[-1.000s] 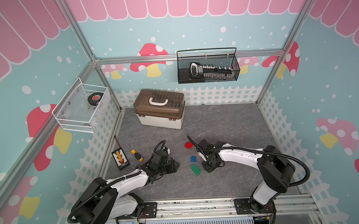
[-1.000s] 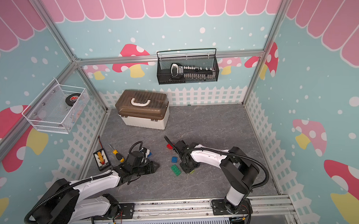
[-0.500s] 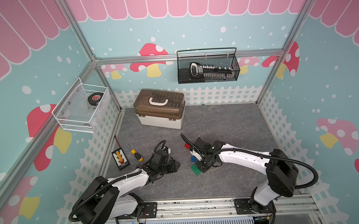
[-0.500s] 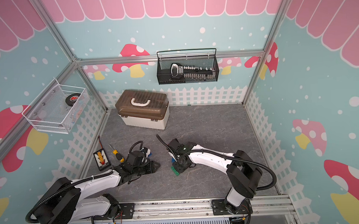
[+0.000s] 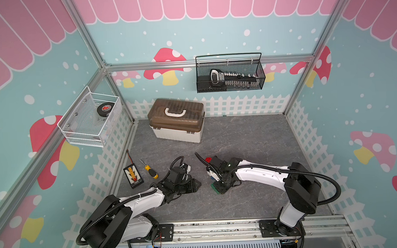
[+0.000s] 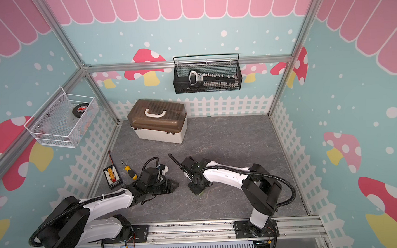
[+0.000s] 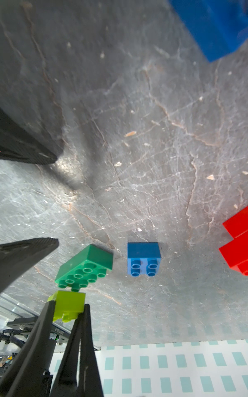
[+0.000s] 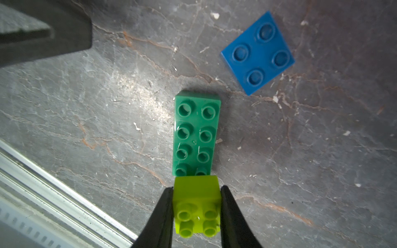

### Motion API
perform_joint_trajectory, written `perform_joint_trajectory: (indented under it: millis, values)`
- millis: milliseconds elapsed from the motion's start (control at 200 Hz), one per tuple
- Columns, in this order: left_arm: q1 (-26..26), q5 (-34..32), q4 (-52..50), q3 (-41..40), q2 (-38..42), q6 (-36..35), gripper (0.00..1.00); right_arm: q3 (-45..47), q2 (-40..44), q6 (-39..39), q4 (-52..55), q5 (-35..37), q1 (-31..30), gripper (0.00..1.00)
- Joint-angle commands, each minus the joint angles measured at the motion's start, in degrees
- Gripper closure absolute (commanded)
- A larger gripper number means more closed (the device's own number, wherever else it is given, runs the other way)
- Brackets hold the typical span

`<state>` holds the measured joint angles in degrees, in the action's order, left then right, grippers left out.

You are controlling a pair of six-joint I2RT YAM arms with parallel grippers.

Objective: Assemble the letter y with lego
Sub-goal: Assemble the lego brick with the lego brick.

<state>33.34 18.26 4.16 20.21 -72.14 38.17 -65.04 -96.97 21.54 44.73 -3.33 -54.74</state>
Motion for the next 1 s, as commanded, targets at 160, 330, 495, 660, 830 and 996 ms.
perform_joint_trajectory:
  millis: [160, 330, 495, 660, 830, 996]
  values:
    - [-0.22, -0.76, 0.62, -1.05, 0.12, 0.03, 0.43, -2.10, -3.08, 1.16, 1.78, -0.03, -1.65, 0.83]
    - [-0.24, -1.32, 0.14, -1.13, 0.68, -0.19, 0.43, -3.40, -4.86, 1.32, 4.14, 2.19, -2.37, 0.84]
    - [-0.26, -1.78, -0.11, -1.22, 0.73, -0.30, 0.43, -4.13, -6.87, 3.01, 6.06, 4.05, -3.30, 0.84]
    - [-0.26, -2.00, -0.20, -1.23, 0.77, -0.38, 0.43, -4.92, -7.78, 3.94, 8.12, 8.15, -4.23, 0.84]
    - [-0.22, -2.34, -0.56, -1.13, 0.87, -0.47, 0.43, -4.60, -6.78, 4.86, 8.46, 8.65, -4.75, 0.84]
    - [-0.22, -2.65, -0.51, -1.13, 0.72, -0.42, 0.43, -2.56, -5.70, 6.84, 6.41, 6.75, -4.70, 0.84]
